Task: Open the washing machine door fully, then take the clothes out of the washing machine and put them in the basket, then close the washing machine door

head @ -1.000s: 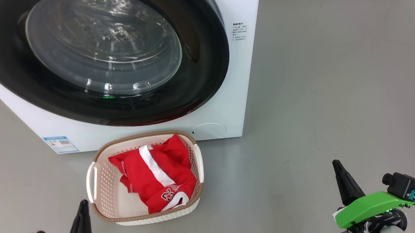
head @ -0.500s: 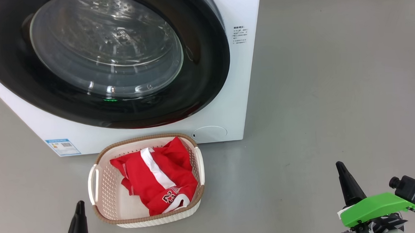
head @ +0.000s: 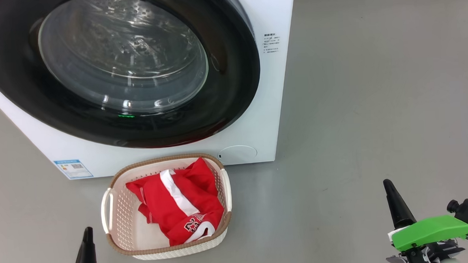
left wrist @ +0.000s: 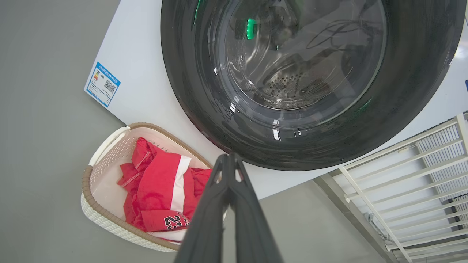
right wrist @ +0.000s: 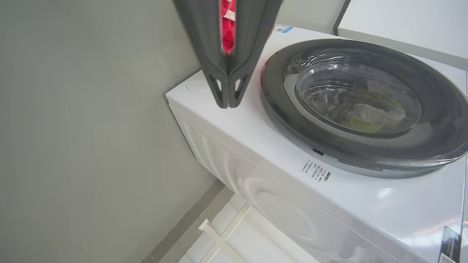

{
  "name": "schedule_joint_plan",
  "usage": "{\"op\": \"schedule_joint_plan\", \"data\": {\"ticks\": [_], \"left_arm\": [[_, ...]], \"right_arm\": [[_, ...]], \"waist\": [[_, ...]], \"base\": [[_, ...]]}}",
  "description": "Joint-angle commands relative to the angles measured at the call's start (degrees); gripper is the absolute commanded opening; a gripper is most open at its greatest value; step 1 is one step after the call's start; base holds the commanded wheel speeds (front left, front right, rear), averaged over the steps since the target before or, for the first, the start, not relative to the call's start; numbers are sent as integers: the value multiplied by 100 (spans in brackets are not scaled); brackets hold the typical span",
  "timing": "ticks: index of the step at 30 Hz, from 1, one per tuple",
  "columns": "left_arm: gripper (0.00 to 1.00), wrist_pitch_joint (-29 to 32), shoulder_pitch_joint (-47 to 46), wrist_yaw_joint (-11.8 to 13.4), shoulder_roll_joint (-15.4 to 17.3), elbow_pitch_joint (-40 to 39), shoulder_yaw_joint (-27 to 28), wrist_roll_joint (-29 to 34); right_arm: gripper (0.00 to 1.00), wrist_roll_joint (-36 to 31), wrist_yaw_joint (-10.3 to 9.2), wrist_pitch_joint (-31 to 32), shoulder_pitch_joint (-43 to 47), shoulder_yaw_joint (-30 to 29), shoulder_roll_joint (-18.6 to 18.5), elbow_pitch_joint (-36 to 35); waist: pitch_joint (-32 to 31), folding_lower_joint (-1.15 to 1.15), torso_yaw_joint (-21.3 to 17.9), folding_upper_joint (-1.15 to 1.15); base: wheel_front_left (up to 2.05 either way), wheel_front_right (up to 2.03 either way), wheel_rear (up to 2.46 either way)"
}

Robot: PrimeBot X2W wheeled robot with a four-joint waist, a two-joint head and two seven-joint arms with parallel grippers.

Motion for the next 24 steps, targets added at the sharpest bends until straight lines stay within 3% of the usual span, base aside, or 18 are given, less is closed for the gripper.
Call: {"op": "schedule_joint_plan", "data": {"ticks": [1,24], "left_arm": [[0,67,-243,-10,60,-159,162,-188],[0,427,-301,-13,-8,-205,352,-1471]], "right_arm": [[0,195,-4,54,-6,30,-4,-191],[0,1466,-5,427,68,-141,91,-396]], "waist": [[-13,0,3,0],[-146,0,29,0]], "base": [[0,0,0],[0,0,0]]}}
